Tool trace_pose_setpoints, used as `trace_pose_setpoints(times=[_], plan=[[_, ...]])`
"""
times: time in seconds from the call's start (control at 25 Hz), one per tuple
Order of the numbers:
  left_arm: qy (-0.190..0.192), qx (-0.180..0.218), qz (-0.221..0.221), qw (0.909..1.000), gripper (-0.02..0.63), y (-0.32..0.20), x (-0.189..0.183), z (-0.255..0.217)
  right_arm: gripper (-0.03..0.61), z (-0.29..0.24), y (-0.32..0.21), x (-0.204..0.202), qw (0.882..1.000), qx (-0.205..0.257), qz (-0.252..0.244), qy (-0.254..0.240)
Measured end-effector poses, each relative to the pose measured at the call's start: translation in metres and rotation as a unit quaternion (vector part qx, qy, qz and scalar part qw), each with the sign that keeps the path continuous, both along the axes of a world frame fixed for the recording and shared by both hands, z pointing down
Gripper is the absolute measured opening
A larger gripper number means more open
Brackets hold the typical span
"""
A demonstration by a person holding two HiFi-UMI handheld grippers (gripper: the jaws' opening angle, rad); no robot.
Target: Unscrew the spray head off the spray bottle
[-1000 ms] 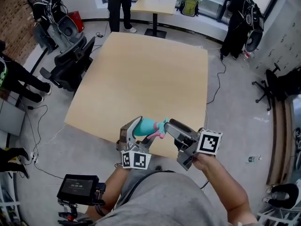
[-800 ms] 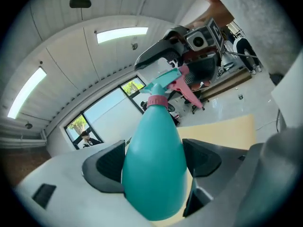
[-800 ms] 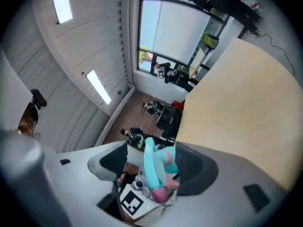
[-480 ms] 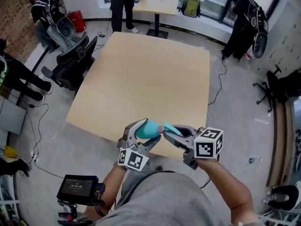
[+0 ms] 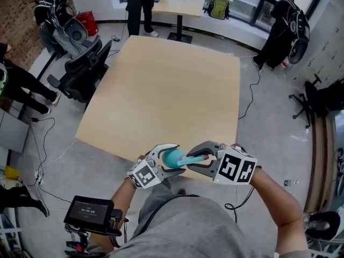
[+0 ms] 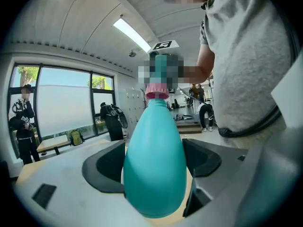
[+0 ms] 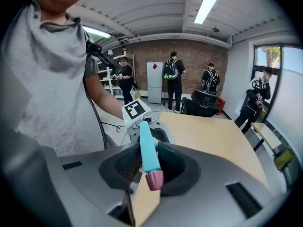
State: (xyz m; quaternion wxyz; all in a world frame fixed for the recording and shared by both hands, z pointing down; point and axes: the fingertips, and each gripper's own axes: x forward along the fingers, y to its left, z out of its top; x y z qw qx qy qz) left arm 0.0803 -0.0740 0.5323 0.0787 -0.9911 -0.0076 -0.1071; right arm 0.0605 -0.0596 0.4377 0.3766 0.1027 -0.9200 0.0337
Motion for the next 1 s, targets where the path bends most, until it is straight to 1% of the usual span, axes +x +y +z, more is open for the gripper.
trace_pose_setpoints(times=[0.08,0.2,0.36,0.52,0.64,0.72,0.84,1.0], plan=[[0.005,-0.002,-0.01,0.9999,0.377,-0.008,0.006,0.002,0.103,-0.007,-0.007,0.006,1.0,-0.008,0.016,-0.004],[0.013,-0.011,-0.035,0.9993,0.377,-0.019,0.008,0.007,0.101,-0.015,-0.015,0.011,0.999,-0.008,0.045,-0.015],[0.014,-0.047,-0.086,0.9951,0.377,-0.036,0.005,0.03,0.1,-0.025,-0.022,0.021,0.995,-0.008,0.092,-0.037],[0.0,-0.073,-0.118,0.9904,0.377,-0.047,0.006,0.053,0.097,-0.038,-0.026,0.039,0.989,-0.009,0.135,-0.066],[-0.009,-0.087,-0.144,0.9857,0.377,-0.067,0.011,0.067,0.095,-0.045,-0.042,0.059,0.982,-0.013,0.171,-0.083],[-0.016,-0.097,-0.156,0.9829,0.377,-0.092,0.008,0.09,0.095,-0.035,-0.066,0.064,0.976,-0.016,0.198,-0.092],[-0.03,-0.113,-0.162,0.9799,0.376,-0.121,0.002,0.128,0.095,-0.017,-0.097,0.068,0.966,-0.024,0.233,-0.108],[-0.046,-0.13,-0.174,0.9751,0.377,-0.141,-0.001,0.158,0.095,-0.009,-0.122,0.085,0.951,-0.034,0.276,-0.134]])
